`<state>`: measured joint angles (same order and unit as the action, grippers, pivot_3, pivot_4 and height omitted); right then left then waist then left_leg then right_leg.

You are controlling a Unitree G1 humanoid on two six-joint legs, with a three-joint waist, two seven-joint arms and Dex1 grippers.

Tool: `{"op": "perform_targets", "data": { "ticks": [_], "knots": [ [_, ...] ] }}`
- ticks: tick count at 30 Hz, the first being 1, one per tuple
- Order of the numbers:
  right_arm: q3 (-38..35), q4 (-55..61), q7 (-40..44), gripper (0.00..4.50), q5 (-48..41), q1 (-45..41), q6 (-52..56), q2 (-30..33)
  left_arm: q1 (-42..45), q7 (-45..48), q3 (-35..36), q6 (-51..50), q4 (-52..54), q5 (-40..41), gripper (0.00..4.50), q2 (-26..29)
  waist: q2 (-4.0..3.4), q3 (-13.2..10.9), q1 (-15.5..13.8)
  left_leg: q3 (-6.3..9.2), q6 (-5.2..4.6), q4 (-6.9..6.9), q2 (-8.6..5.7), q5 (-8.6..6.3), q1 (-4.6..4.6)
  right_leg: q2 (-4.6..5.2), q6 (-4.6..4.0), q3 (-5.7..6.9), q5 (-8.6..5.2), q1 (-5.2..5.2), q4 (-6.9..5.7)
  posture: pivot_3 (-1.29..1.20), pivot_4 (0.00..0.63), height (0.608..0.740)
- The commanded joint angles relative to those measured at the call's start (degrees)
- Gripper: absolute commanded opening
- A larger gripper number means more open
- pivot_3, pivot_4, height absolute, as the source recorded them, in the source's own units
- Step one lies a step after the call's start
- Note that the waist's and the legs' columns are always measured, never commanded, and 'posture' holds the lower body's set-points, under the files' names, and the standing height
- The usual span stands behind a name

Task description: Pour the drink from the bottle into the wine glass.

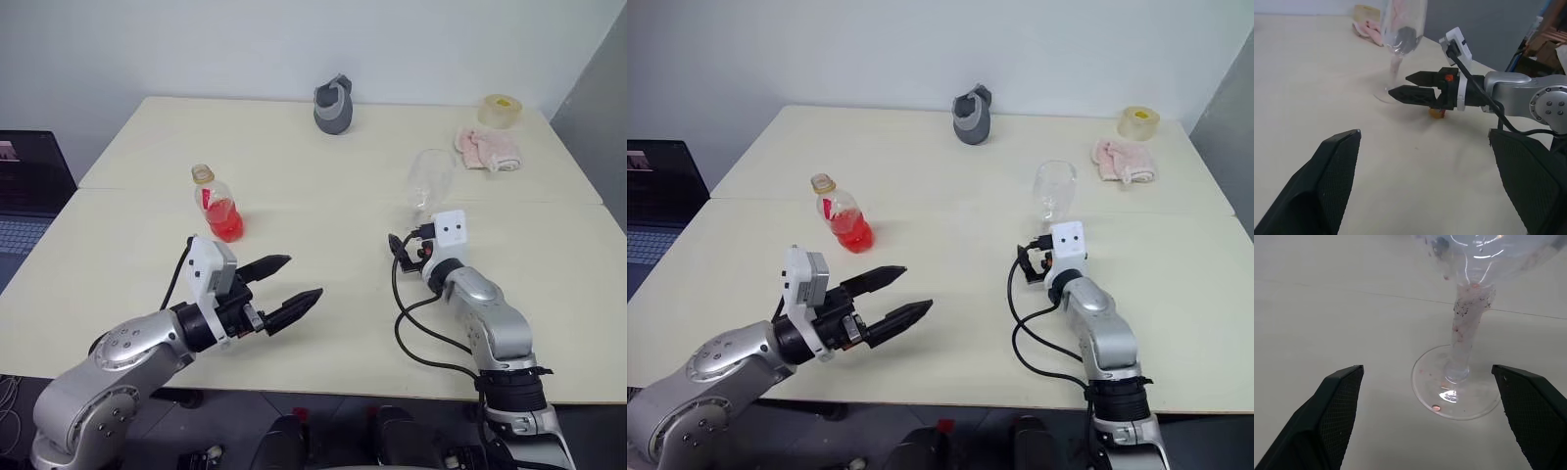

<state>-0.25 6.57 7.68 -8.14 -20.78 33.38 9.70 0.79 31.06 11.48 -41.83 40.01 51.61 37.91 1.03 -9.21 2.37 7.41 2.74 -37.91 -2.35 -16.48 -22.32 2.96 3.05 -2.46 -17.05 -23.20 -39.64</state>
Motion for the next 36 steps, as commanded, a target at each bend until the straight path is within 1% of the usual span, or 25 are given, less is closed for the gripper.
{"op": "perform_targets", "data": {
  "ticks": [1,3,10,15,18,19,22,23,24,27,29,34,36],
  "knots": [
    [-1.1,-2.8,-3.8,4.5,2.5,-2.8,-4.6,-1.2,1.2,1.2,0.8,1.4,-0.6,-0.1,4.48,0.5,0.0,0.0,0.1,0.0,0.02,0.0,0.0,0.01,0.0,0.0,0.0,-0.01,0.0,0.0,0.0,0.0,0.15,0.74],
    [-1.8,-5.7,-5.8,4.5,3.5,-4.6,-6.6,-2.0,1.7,1.4,0.8,1.4,-0.5,0.2,4.48,0.5,-0.01,0.0,0.2,-0.01,0.12,0.02,0.0,0.07,0.0,0.0,0.0,-0.01,0.0,0.0,0.01,0.0,0.15,0.74],
    [-2.6,-13.3,-7.2,4.5,3.9,-8.7,-12.4,-3.2,1.7,3.1,0.2,1.3,-1.7,-0.7,4.48,1.1,-0.02,0.0,0.7,-0.01,0.12,0.02,0.01,0.07,0.0,0.0,0.0,-0.01,0.0,0.0,0.0,0.0,0.15,0.74],
    [-4.2,-17.0,-7.8,4.5,3.0,-10.7,-13.9,-4.9,1.5,3.5,-0.3,1.8,-2.0,-1.7,4.48,0.6,-0.03,0.0,0.8,-0.01,0.12,0.03,0.01,0.07,0.01,-0.01,0.0,-0.01,0.0,0.0,0.0,0.0,0.15,0.74],
    [-5.1,-18.1,-7.5,3.92,2.1,-11.5,-14.5,-5.5,2.1,3.4,-0.4,1.8,-2.5,-2.2,4.5,0.3,-0.04,0.0,0.8,0.0,0.12,0.03,0.02,0.07,0.01,-0.01,0.0,-0.01,0.0,0.0,0.0,0.0,0.15,0.74],
    [-5.3,-18.3,-7.3,3.65,1.9,-11.8,-14.7,-5.6,2.2,3.3,-0.4,1.8,-2.6,-2.2,4.5,0.3,-0.04,0.0,0.8,0.0,0.12,0.03,0.02,0.07,0.01,-0.01,0.0,-0.01,0.0,0.0,0.0,0.0,0.15,0.74],
    [-5.5,-18.9,-6.7,2.64,1.5,-12.2,-15.1,-5.5,2.2,3.1,-0.4,1.5,-2.6,-2.0,4.5,0.2,-0.04,0.0,0.8,0.0,0.12,0.03,0.02,0.07,0.0,-0.01,0.0,-0.01,0.0,0.0,0.0,0.0,0.15,0.74],
    [-5.5,-19.0,-6.5,2.19,1.5,-12.2,-15.2,-5.5,2.1,3.2,-0.3,1.5,-2.5,-2.0,4.5,0.2,-0.04,0.0,0.8,0.0,0.12,0.03,0.02,0.07,0.01,-0.01,0.0,-0.01,0.0,0.0,0.0,0.0,0.15,0.74],
    [-5.4,-18.9,-6.2,1.89,1.6,-12.2,-15.4,-5.4,2.0,3.1,-0.3,1.5,-2.4,-2.1,4.5,0.2,-0.04,0.0,0.8,0.0,0.12,0.03,0.02,0.07,0.01,-0.01,0.0,-0.01,0.0,-0.01,0.0,0.0,0.15,0.74],
    [-5.2,-18.9,-5.7,0.75,2.1,-12.3,-15.8,-5.2,2.0,2.9,-0.3,1.8,-2.4,-2.6,4.5,0.1,-0.05,0.0,0.8,0.0,0.12,0.03,0.02,0.07,0.01,-0.01,0.0,-0.01,0.0,-0.01,0.0,0.0,0.15,0.74],
    [-3.8,-18.9,-4.6,0.18,3.1,-12.4,-16.4,-4.8,1.9,2.7,-0.2,2.0,-2.5,-3.2,4.5,0.2,-0.05,0.0,0.9,0.0,0.12,0.03,0.02,0.07,0.01,-0.01,0.0,-0.01,0.0,-0.01,0.0,0.0,0.15,0.74],
    [-0.6,-17.4,1.1,0.18,2.6,-13.4,-17.9,-4.5,0.8,3.5,1.3,2.7,-3.4,-4.4,4.5,0.9,-0.1,-0.1,1.1,-0.01,0.12,0.04,0.04,0.07,0.01,-0.02,0.0,-0.02,0.0,-0.02,-0.02,0.0,0.15,0.74],
    [1.5,-16.4,5.4,0.18,1.7,-14.0,-18.4,-4.4,0.1,3.5,2.9,3.1,-5.2,-5.2,4.5,1.1,-0.11,-0.1,1.2,0.0,0.12,0.06,0.06,0.07,0.02,-0.06,-0.01,-0.03,0.0,-0.04,-0.03,0.0,0.15,0.74]
  ]
}}
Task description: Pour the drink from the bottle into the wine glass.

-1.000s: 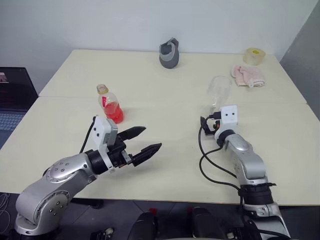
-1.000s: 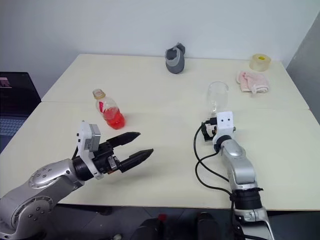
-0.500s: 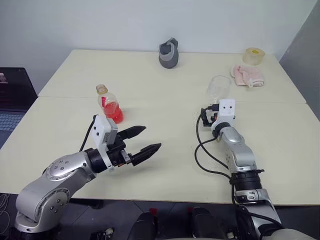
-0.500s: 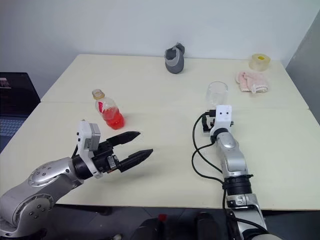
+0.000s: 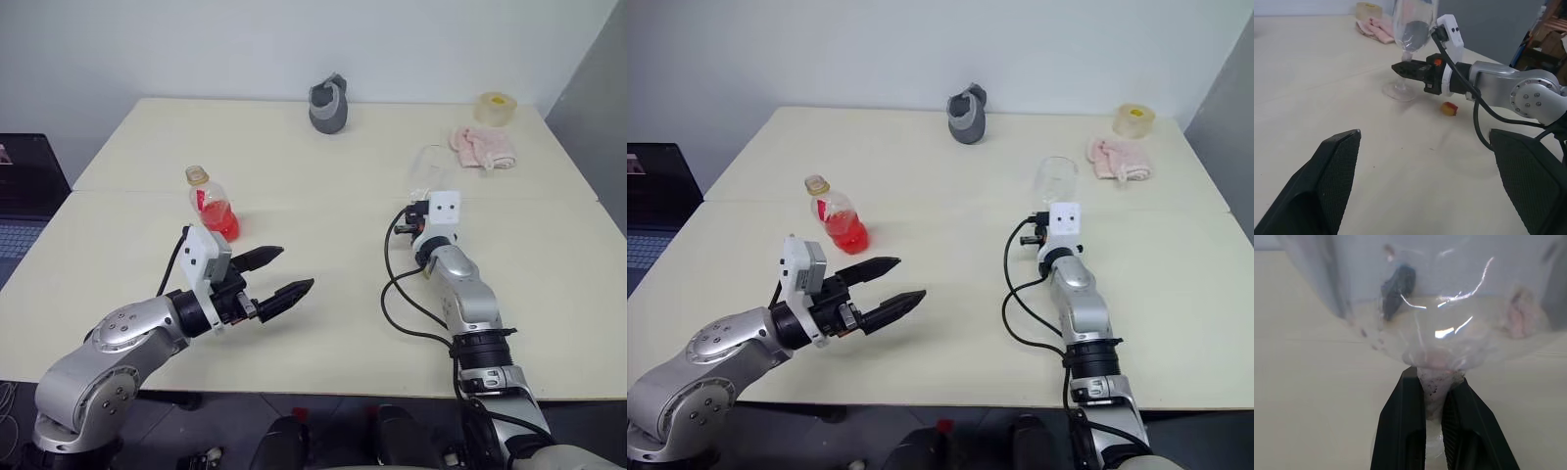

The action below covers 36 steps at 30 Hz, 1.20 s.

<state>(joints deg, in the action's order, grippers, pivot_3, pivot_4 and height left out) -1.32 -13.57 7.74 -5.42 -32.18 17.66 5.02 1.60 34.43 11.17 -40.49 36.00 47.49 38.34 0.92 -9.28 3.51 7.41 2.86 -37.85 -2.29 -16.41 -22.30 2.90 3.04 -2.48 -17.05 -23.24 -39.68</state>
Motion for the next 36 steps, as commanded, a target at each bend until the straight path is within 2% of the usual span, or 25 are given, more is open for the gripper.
{"op": "perform_targets", "data": {
  "ticks": [1,4,8,14,20,30,36],
  "knots": [
    [4.1,4.5,8.4,0.18,-1.7,-2.8,-2.9,0.3,-1.2,-0.1,4.6,2.2,-2.6,-1.7,4.5,0.8,-0.03,0.0,0.0,0.0,0.0,0.01,0.01,0.0,0.01,-0.02,-0.01,0.0,0.0,0.0,0.0,0.0,0.15,0.74],
    [8.2,7.2,16.6,0.18,-4.0,-2.5,-2.3,0.2,-3.8,-1.0,8.0,2.0,-2.2,-1.1,4.5,0.7,-0.04,0.0,0.1,0.02,-0.03,0.02,0.02,-0.02,0.02,-0.02,-0.01,0.0,-0.01,0.0,0.01,0.0,0.15,0.74],
    [11.0,8.5,21.4,0.18,-5.3,-1.9,-0.3,-0.2,-9.0,-2.2,10.1,1.2,2.5,0.4,4.5,0.1,-0.04,0.0,-0.2,0.04,-0.01,0.02,0.0,-0.01,0.01,0.04,-0.01,0.02,-0.01,0.03,0.12,0.0,0.15,0.74],
    [13.3,3.4,22.4,0.18,-3.6,-2.9,-1.7,-2.1,-14.6,-5.5,11.5,1.3,6.5,1.7,4.5,-1.6,-0.03,0.0,-0.6,0.06,-0.01,0.01,-0.02,-0.01,0.02,0.12,-0.01,0.05,-0.01,0.07,0.14,0.0,0.15,0.74],
    [16.0,-5.2,23.4,0.18,0.2,-6.1,-5.2,-2.7,-16.4,-6.9,12.1,1.9,7.7,2.1,4.5,-2.0,-0.04,0.0,-0.4,0.05,0.0,0.02,-0.01,0.0,0.02,0.1,-0.01,0.04,-0.01,0.05,0.13,0.0,0.15,0.74],
    [14.3,-14.2,21.5,0.18,2.5,-8.9,-11.2,-2.9,-16.9,-5.8,11.3,3.2,6.6,0.8,4.5,-2.2,-0.03,0.0,-0.3,0.05,0.01,0.02,-0.02,0.0,0.03,0.07,-0.01,0.05,-0.01,0.05,0.12,0.0,0.15,0.74],
    [12.8,-14.0,21.2,2.17,1.4,-8.1,-10.1,-3.3,-16.7,-5.1,11.0,3.8,5.8,0.4,4.5,-2.0,-0.04,0.0,-0.3,0.05,0.01,0.02,-0.02,0.0,0.02,0.07,-0.01,0.05,-0.01,0.05,0.12,0.0,0.15,0.74]
  ]
}}
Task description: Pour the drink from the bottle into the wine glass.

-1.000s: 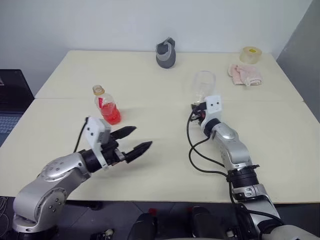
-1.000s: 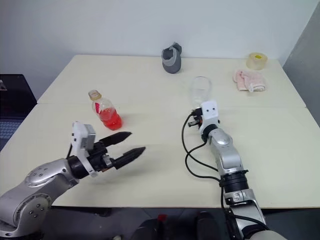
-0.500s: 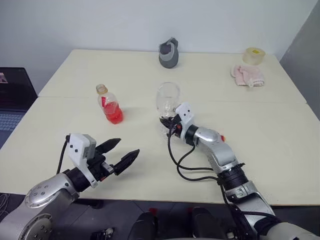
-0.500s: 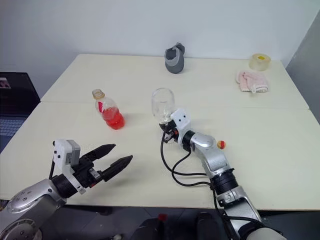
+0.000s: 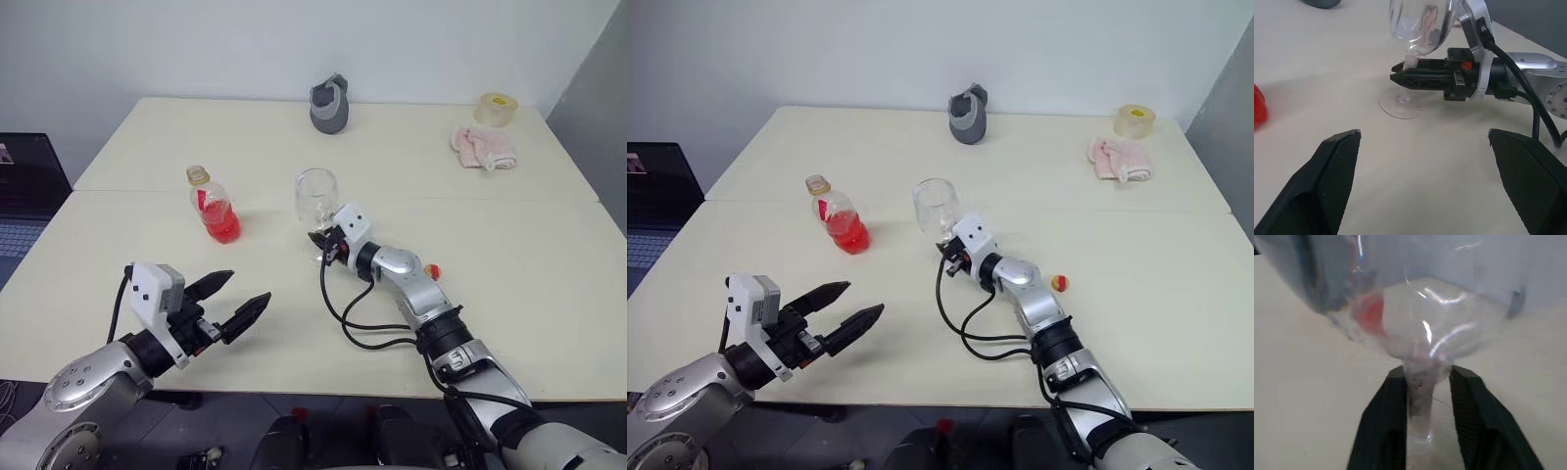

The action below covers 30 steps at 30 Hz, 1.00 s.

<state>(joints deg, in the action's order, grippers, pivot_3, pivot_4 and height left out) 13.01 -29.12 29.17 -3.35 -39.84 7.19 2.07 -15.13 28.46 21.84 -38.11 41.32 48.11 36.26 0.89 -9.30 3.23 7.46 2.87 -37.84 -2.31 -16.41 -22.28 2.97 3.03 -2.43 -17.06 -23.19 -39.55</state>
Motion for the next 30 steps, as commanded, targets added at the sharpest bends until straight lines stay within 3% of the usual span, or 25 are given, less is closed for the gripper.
{"op": "perform_targets", "data": {
  "ticks": [1,7,15,22,30],
  "knots": [
    [-1.5,1.9,-0.1,2.5,-0.5,-0.2,0.2,-0.2,0.4,1.0,0.1,1.4,0.3,-0.2,4.5,0.2,0.0,0.0,0.0,0.0,0.0,0.0,0.0,0.0,0.0,0.0,0.0,0.0,0.0,0.0,0.0,0.0,0.15,0.74],
    [-1.8,10.5,0.9,4.47,-1.7,3.5,4.7,1.0,3.4,1.3,-1.0,0.8,-1.4,-0.7,4.5,0.7,0.0,0.0,0.0,0.0,0.0,0.0,0.0,0.0,-0.01,0.0,0.0,0.0,0.0,0.0,0.02,0.0,0.15,0.74],
    [-1.2,25.1,5.2,4.47,-5.3,9.6,16.7,5.7,3.0,1.5,-1.4,2.0,-2.4,-3.1,4.5,0.4,0.0,0.0,-0.1,0.01,-0.02,0.01,0.0,-0.01,-0.01,0.01,0.0,0.0,0.0,0.0,0.02,0.0,0.15,0.74],
    [-2.4,36.8,9.8,4.47,-7.7,15.6,21.9,14.9,3.8,-1.2,0.9,6.2,-7.4,-9.4,4.5,-0.6,0.0,0.0,-0.5,0.03,-0.2,0.02,-0.01,-0.11,-0.01,0.02,0.0,0.03,0.0,0.02,0.08,0.0,0.15,0.74],
    [-8.8,51.3,23.5,4.47,-25.1,24.6,24.9,23.2,11.1,-7.5,0.6,12.9,-17.2,-19.4,4.5,-3.9,0.03,0.0,-1.2,0.09,-0.23,0.01,0.0,-0.13,-0.04,0.05,0.01,0.1,0.01,0.09,0.17,0.0,0.15,0.74]
  ]
}}
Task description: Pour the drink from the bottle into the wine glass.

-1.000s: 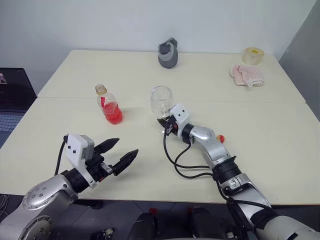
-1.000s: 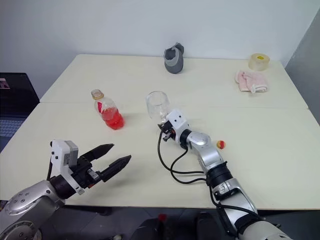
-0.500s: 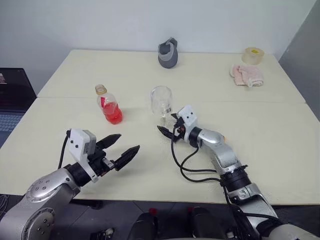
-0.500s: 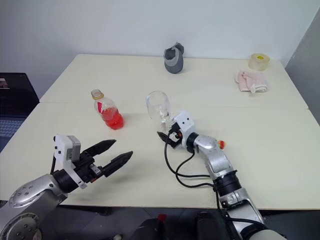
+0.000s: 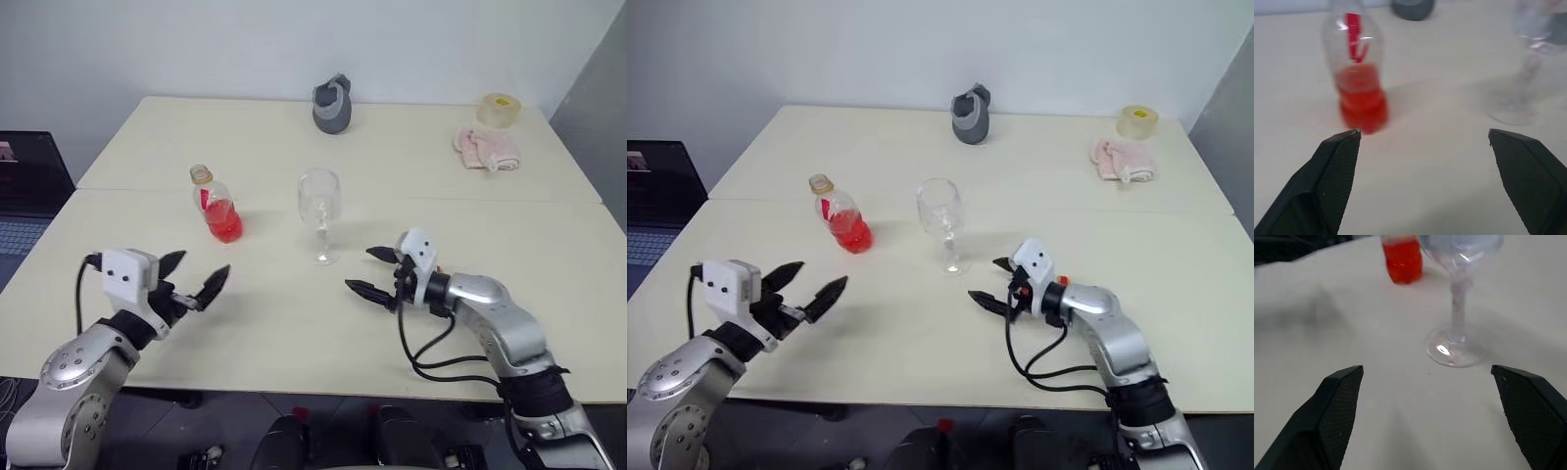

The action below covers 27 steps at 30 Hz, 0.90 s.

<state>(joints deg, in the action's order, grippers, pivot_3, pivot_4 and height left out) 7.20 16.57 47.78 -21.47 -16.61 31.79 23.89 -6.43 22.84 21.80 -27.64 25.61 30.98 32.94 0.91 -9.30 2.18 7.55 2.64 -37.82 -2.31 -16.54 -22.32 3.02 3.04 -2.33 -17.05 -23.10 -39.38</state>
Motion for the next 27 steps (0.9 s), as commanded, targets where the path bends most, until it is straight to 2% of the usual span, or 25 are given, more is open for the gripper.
{"op": "perform_targets", "data": {
  "ticks": [1,7,13,18,27],
  "knots": [
    [-3.7,6.9,5.8,4.47,-9.3,1.7,0.9,1.7,3.5,-2.4,0.5,2.8,-2.5,-2.9,4.5,-1.0,0.01,0.0,-0.3,0.01,0.0,-0.01,0.0,0.0,0.0,0.0,0.01,0.02,0.0,0.02,0.03,0.0,0.15,0.74],
    [-4.6,10.9,3.1,4.47,-14.4,0.8,3.1,1.1,9.0,-2.8,-0.1,6.0,-9.9,-6.1,4.5,-2.6,0.03,0.0,-0.3,0.0,0.0,-0.02,0.0,0.0,0.0,0.0,0.05,0.01,0.03,0.02,0.05,0.0,0.15,0.74],
    [-4.0,11.3,-2.5,4.47,-11.9,-2.5,2.3,-0.1,14.3,0.4,-0.1,8.6,-17.8,-6.8,4.5,-1.9,0.04,0.0,-0.3,0.0,0.04,-0.04,-0.03,0.02,-0.03,0.01,0.06,0.0,0.04,-0.01,0.05,0.0,0.15,0.74],
    [-3.0,11.3,-3.9,4.47,-8.5,-6.5,3.3,3.4,18.0,3.1,-1.3,10.8,-23.2,-8.4,4.5,-0.7,0.04,0.0,-0.3,0.0,0.19,-0.04,-0.04,0.11,-0.05,0.02,0.06,0.01,0.04,-0.04,0.05,0.0,0.15,0.74],
    [-4.2,13.9,-7.4,4.47,-12.2,-15.6,16.2,8.5,23.3,8.4,-3.4,12.4,-29.3,-8.9,4.5,0.5,0.04,0.0,-0.3,0.0,0.21,-0.03,-0.03,0.12,-0.11,0.07,0.06,0.0,0.04,-0.08,0.1,0.0,0.15,0.74]
  ]
}}
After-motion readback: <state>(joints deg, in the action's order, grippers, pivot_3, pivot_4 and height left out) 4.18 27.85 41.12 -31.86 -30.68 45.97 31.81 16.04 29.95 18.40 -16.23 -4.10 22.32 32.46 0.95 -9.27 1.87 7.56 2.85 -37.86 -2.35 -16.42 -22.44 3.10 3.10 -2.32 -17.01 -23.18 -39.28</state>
